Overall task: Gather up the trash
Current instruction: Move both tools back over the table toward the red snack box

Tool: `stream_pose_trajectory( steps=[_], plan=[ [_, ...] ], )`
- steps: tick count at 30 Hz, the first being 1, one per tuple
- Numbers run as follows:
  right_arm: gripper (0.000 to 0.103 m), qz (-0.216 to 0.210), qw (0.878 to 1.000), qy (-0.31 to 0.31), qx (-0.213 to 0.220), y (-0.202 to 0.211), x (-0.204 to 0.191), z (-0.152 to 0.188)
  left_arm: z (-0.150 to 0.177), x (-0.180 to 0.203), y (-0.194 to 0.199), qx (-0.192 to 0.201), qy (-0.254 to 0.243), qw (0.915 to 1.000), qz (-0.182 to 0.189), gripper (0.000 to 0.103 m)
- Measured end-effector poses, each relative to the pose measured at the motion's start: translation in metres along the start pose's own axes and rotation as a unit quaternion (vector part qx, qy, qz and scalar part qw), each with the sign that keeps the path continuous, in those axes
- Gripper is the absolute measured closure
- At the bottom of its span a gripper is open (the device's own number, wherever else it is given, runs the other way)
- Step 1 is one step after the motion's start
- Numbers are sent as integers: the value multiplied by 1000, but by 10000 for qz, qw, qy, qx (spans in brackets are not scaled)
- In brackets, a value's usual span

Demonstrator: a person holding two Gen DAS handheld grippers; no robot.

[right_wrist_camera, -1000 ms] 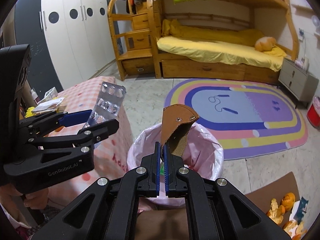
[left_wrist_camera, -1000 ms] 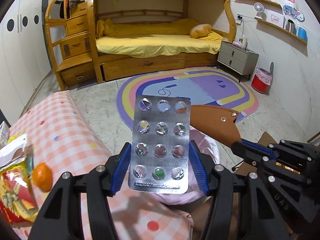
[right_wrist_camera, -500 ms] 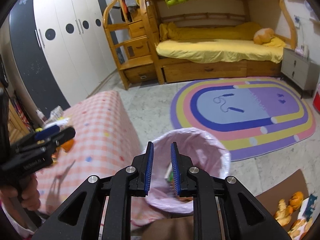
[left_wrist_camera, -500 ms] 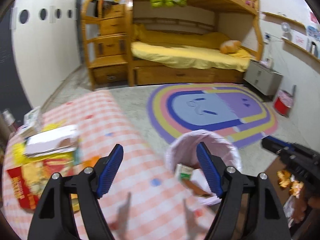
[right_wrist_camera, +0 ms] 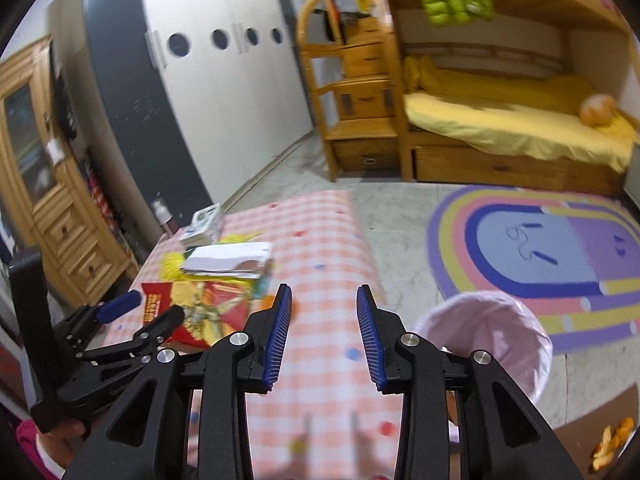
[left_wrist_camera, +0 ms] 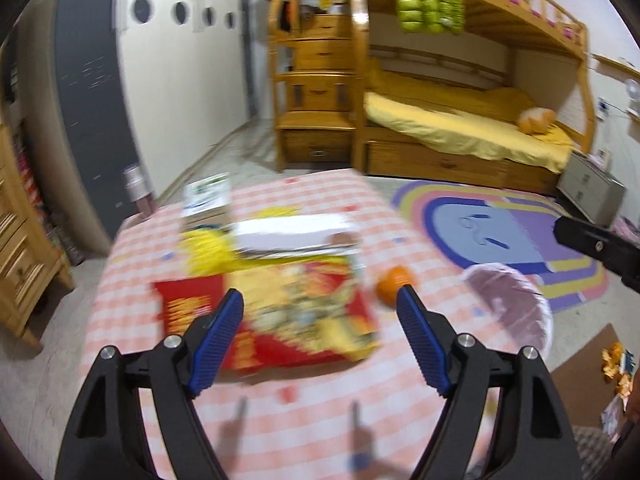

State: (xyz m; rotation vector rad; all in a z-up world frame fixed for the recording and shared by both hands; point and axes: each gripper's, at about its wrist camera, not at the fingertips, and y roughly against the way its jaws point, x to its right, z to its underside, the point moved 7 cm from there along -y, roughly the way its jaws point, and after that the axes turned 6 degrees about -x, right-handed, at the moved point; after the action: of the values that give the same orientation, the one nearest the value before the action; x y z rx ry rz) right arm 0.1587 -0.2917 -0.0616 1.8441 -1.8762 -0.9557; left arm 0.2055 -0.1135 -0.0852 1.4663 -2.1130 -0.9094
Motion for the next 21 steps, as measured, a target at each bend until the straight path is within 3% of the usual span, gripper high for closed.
stream_pose_trajectory(
  steps=[5,11,21],
  plan=[
    [67,-98,9995,286,-96,-21,-36,-1,17,-56,3,-137,334,9988,-343,26],
    [67,-149,9987,448,-194,-51,-58,3,36,-94,3,-312,482,9964,-627,26],
    [68,-270,9939,933,-513,-80,-77,18,44,-97,-7,-500,421,9951,-746,26]
  ],
)
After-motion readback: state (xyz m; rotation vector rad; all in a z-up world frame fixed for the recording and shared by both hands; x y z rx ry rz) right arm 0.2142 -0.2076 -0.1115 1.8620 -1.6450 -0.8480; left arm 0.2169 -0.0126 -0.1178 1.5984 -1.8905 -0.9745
